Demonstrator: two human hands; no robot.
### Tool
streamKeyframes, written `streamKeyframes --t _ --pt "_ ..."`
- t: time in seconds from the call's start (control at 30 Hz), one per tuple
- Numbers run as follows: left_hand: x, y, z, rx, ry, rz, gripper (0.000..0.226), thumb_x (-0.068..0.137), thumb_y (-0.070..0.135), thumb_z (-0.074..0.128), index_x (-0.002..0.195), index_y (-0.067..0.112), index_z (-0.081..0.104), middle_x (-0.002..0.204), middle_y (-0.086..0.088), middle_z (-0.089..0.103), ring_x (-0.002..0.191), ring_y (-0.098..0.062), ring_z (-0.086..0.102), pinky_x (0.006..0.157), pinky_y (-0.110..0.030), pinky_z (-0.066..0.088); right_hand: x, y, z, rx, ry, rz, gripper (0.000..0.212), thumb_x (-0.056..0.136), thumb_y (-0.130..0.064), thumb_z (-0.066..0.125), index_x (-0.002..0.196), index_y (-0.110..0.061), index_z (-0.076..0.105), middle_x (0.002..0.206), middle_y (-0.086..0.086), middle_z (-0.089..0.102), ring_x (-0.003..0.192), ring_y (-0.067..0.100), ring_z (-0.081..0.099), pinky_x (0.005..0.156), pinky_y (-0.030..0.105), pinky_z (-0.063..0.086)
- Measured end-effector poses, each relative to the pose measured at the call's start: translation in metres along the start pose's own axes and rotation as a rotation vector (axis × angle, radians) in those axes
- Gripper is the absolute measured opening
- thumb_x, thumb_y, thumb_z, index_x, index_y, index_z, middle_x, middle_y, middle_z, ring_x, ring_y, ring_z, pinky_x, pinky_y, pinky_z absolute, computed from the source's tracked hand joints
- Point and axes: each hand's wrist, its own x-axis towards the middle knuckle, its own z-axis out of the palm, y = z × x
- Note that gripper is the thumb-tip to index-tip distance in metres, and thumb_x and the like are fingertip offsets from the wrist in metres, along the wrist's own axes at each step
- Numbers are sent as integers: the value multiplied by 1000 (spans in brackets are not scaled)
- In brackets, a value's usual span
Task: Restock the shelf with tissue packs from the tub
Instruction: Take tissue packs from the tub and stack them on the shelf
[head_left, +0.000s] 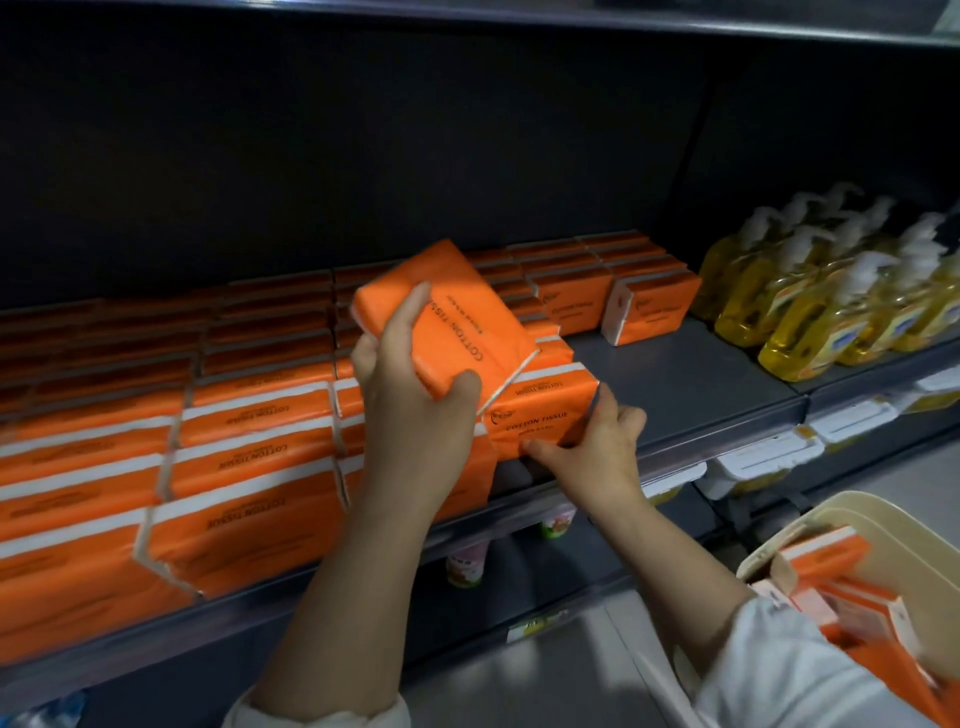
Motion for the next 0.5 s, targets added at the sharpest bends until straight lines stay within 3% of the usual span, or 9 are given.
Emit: streamKeyframes --t 0.1,0.17,0.23,0.37,0.43,0.5 --pt "-3 3 4 -27 -109 21 72 81 -3 58 124 52 40 132 8 35 79 20 51 57 -1 41 -5 3 -19 151 69 -8 73 83 -23 68 143 -14 29 122 2 28 101 16 51 92 23 36" --pt "-5 2 6 -61 -200 20 76 77 -4 61 123 54 43 130 7 44 88 8 58 66 -10 49 -10 0 -34 340 90 -26 43 90 -29 59 130 -19 47 118 1 45 88 9 56 86 26 40" --pt "-7 2 8 -46 -298 18 79 76 -4 62 124 56 44 128 6 49 98 -2 59 74 -18 52 -14 -8 -46 619 -12 -2 24 93 -36 52 112 -23 57 108 1 62 91 12 62 83 32 47" --pt "-13 5 12 105 -520 90 79 75 -4 60 123 57 46 127 8 48 107 -10 55 83 -25 49 -20 -18 -68 677 -189 -129 50 80 -49 59 126 -30 50 119 -7 61 108 8 61 90 30 52" --pt "-17 7 15 180 -626 105 76 75 -1 58 122 58 46 130 11 46 109 -8 53 89 -27 48 -21 -15 -79 625 -216 -220 65 73 -34 67 131 -38 39 125 -16 52 110 -3 56 84 20 52" --pt "-22 5 19 270 -710 128 73 76 3 57 123 57 46 133 12 45 110 -9 51 91 -28 46 -18 -6 -92 506 -297 -297 65 70 -22 76 126 -38 47 126 -14 55 110 -6 55 85 19 50"
